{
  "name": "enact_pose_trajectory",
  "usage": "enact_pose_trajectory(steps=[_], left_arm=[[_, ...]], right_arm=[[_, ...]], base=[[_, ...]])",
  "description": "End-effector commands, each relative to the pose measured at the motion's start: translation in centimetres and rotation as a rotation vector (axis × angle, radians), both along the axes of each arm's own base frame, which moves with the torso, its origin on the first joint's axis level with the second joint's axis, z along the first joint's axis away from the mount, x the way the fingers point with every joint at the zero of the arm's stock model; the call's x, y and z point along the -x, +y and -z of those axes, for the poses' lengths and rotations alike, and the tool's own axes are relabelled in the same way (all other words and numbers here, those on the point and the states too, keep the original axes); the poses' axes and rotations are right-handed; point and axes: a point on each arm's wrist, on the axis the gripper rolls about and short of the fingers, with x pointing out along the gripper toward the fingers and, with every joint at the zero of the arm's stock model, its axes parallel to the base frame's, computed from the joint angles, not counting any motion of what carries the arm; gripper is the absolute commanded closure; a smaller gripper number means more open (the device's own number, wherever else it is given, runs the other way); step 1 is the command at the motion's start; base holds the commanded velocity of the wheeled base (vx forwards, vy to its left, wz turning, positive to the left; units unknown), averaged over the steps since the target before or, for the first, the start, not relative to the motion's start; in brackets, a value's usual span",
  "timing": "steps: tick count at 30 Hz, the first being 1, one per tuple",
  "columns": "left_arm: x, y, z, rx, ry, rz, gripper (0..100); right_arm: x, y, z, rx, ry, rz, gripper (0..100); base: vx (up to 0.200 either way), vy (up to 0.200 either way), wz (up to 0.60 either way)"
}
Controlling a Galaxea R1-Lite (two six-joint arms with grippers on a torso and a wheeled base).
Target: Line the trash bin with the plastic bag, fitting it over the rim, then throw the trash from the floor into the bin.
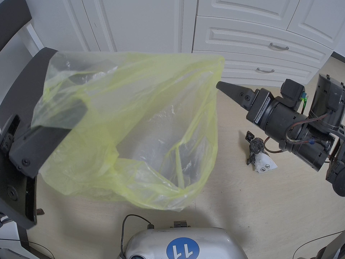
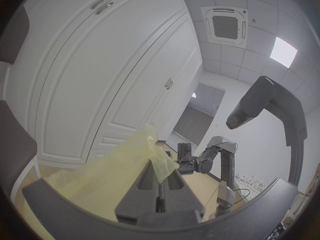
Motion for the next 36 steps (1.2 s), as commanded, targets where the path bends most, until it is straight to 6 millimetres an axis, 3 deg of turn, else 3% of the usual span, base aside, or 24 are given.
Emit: enact_pose_trajectory(steps=[1, 9, 13, 18, 24, 36], left_arm=[[0.3, 0.2, 0.1, 0.006, -0.015, 0.008, 100], [0.8, 0.6, 0.3, 0.006, -0.036, 0.050, 100], [1.0, 0.8, 0.1, 0.015, -0.044, 0.051, 100], [1.1, 0.9, 0.1, 0.016, -0.047, 0.053, 100], [1.5, 1.2, 0.4, 0.000, -0.064, 0.112, 100], [2.6, 2.2, 0.6, -0.004, -0.114, 0.197, 100]], right_arm=[[-0.9, 0.8, 1.4, 0.034, 0.038, -0.003, 0], [-1.4, 1.2, 2.4, 0.059, 0.066, -0.004, 0], [-0.1, 0.7, 4.1, 0.195, 0.123, -0.051, 0], [1.5, -0.7, 2.8, 0.232, 0.090, -0.118, 0], [1.1, -1.3, 1.3, 0.135, 0.038, -0.084, 0], [-0.3, -0.6, 3.6, 0.192, 0.105, -0.075, 0]], base=[[0.000, 0.000, 0.00], [0.000, 0.000, 0.00], [0.000, 0.000, 0.00], [0.000, 0.000, 0.00], [0.000, 0.000, 0.00], [0.000, 0.000, 0.00]])
